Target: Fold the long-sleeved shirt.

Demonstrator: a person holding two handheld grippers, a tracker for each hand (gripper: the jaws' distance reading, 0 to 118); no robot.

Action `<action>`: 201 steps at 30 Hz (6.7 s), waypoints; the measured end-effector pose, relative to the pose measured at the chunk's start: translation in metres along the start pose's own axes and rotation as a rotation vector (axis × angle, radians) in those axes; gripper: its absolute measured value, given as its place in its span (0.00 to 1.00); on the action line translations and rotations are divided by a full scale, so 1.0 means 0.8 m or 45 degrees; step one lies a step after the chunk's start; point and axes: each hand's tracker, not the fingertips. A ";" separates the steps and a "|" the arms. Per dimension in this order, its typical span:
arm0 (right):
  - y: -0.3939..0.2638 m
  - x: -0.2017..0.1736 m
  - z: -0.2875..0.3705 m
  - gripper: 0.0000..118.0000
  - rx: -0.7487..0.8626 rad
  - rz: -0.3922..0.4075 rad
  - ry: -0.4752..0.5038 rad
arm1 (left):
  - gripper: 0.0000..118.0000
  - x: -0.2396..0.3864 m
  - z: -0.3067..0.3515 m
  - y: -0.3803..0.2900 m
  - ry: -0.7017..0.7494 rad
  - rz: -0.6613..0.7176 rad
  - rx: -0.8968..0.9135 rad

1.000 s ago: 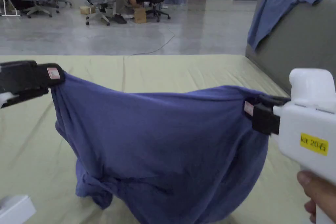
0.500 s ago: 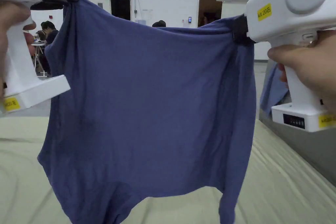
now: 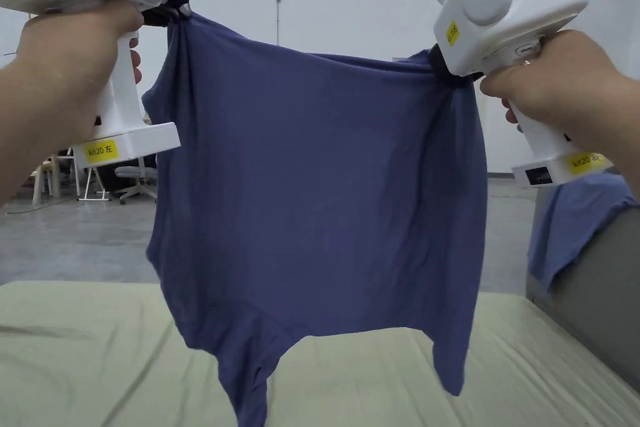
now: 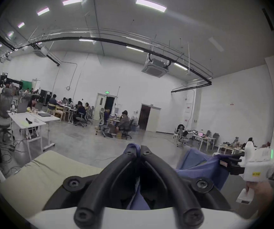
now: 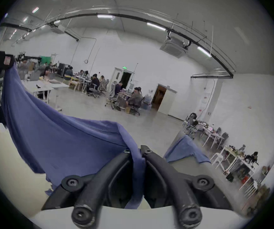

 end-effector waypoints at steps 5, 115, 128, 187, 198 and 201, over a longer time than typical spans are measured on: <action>-0.074 -0.040 -0.079 0.01 -0.092 0.104 0.009 | 0.00 -0.007 -0.037 -0.077 0.022 -0.048 -0.098; -0.676 -0.202 0.300 0.00 -0.937 -0.580 0.683 | 0.01 -0.041 0.038 -0.540 -0.036 -0.163 -1.280; -0.666 -0.205 0.343 0.00 -0.912 -0.584 0.721 | 0.01 -0.005 0.290 -0.715 -0.163 -0.432 -1.780; -0.679 -0.213 -0.115 0.00 -1.390 -0.284 0.362 | 0.00 -0.166 0.082 -0.715 -0.028 0.114 -1.453; -0.596 -0.118 -0.089 0.00 -1.149 -0.418 0.369 | 0.00 -0.176 0.079 -0.649 -0.096 0.159 -1.303; -0.592 -0.099 -0.048 0.00 -1.059 -0.356 0.420 | 0.00 -0.187 0.105 -0.616 -0.120 0.206 -1.248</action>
